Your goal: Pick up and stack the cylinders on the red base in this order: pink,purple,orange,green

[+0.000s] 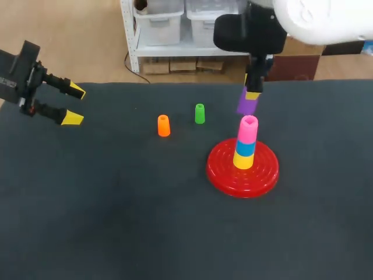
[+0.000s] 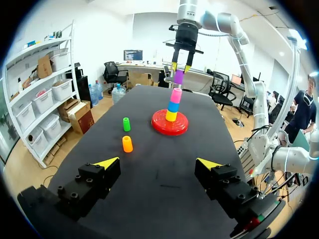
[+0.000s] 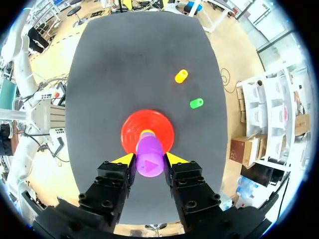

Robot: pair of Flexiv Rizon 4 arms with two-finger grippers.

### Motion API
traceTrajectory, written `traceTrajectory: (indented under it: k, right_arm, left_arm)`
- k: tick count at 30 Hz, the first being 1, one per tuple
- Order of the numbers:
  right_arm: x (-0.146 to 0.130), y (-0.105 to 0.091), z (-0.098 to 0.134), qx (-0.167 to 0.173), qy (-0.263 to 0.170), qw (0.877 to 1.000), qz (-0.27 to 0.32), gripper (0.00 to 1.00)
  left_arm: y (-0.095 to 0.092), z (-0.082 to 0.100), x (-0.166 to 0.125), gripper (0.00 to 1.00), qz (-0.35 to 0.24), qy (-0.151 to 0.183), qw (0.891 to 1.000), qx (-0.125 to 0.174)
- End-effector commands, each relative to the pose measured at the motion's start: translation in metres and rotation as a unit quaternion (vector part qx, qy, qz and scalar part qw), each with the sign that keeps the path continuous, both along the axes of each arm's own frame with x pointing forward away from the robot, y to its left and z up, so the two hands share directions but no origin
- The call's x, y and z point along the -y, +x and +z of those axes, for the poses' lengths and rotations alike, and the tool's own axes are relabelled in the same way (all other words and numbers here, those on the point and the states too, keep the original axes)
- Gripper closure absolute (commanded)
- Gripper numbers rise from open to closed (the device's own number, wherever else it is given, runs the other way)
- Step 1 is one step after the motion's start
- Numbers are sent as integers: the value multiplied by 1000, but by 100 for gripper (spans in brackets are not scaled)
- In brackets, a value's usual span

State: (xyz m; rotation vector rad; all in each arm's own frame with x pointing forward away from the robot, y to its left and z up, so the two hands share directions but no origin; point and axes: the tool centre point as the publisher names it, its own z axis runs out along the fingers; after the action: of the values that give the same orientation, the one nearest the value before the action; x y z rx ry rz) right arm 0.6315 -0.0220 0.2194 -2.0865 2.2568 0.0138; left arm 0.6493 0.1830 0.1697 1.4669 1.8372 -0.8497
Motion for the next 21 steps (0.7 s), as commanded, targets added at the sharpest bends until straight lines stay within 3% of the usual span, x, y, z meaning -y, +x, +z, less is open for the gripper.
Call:
traceTrajectory:
  k: [1, 21]
  right_arm:
    - [4, -7, -1, 6, -3, 1000, 1, 100]
    - [2, -13, -20, -36, -28, 999, 2, 100]
  left_arm:
    - [0, -1, 0, 0, 0, -1, 1000, 1]
    - [0, -1, 0, 0, 0, -1, 1000, 1]
